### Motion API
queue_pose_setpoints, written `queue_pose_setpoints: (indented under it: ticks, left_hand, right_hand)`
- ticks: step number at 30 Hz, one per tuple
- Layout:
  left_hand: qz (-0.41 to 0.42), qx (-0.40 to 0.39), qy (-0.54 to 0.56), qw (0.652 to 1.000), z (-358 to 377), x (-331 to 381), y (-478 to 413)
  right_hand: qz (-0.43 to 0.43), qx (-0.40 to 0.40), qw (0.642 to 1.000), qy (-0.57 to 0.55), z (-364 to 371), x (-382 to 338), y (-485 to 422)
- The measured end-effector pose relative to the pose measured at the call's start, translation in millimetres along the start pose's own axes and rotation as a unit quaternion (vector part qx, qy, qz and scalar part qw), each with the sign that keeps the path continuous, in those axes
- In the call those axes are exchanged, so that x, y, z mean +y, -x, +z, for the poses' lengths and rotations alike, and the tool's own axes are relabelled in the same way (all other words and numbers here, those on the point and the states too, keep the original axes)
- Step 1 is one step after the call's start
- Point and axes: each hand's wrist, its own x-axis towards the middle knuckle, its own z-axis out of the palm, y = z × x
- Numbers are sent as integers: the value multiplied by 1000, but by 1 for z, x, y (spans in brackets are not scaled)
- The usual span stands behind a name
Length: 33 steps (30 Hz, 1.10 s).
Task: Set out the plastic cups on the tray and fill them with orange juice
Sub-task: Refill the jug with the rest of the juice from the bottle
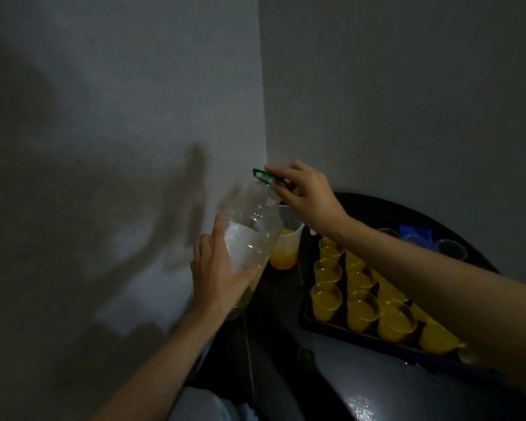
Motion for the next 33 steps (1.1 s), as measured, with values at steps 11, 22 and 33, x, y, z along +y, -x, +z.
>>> queue_pose_setpoints:
  ticks: [11, 22, 33]
  left_hand:
    - [-107, 55, 128, 984, 59, -37, 43]
    - [-137, 79, 196, 968, 92, -55, 59]
    - [-122, 53, 235, 963, 102, -59, 66]
  right_hand:
    - [-4, -70, 991, 112, 25, -9, 88]
    - [193, -203, 930, 237, 101, 21, 234]
    - [340, -293, 852, 271, 119, 36, 272]
